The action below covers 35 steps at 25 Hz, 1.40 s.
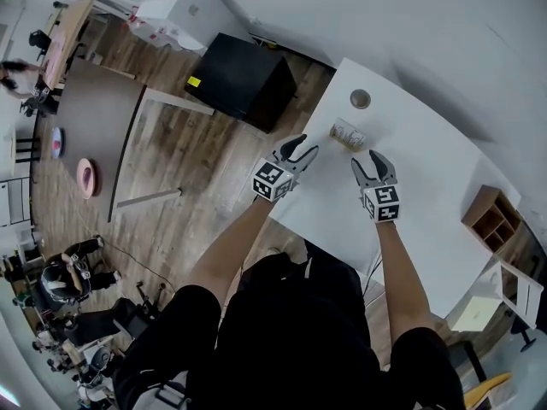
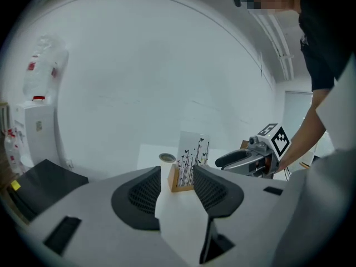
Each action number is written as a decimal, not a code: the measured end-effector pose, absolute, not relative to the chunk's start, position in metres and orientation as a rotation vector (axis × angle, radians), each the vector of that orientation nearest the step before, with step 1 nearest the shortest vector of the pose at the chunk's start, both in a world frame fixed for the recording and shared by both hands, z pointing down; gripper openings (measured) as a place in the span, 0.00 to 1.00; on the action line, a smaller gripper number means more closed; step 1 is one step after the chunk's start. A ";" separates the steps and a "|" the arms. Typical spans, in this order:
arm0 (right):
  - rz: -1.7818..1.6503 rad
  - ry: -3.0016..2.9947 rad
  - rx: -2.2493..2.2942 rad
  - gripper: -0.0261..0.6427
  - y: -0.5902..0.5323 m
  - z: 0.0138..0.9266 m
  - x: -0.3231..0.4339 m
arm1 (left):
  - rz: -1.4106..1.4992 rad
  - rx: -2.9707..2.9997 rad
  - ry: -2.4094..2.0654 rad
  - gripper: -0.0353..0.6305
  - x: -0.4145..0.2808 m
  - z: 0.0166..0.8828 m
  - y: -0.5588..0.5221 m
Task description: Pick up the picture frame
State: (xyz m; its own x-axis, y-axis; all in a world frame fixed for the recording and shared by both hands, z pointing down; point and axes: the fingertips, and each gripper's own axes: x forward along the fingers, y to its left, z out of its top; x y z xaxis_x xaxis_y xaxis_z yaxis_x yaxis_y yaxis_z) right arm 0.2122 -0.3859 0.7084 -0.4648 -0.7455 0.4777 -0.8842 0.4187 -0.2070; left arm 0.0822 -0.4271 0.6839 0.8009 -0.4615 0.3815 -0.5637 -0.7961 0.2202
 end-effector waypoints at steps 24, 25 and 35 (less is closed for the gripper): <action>0.547 -2.334 1.253 0.37 -0.413 0.750 0.211 | 0.621 2.795 -0.405 0.36 0.159 0.737 -0.459; 0.542 -2.333 1.251 0.37 -0.413 0.750 0.211 | 0.631 2.801 -0.376 0.38 0.160 0.739 -0.458; 0.560 -2.350 1.259 0.37 -0.414 0.749 0.211 | 0.717 2.881 -0.194 0.45 0.171 0.747 -0.452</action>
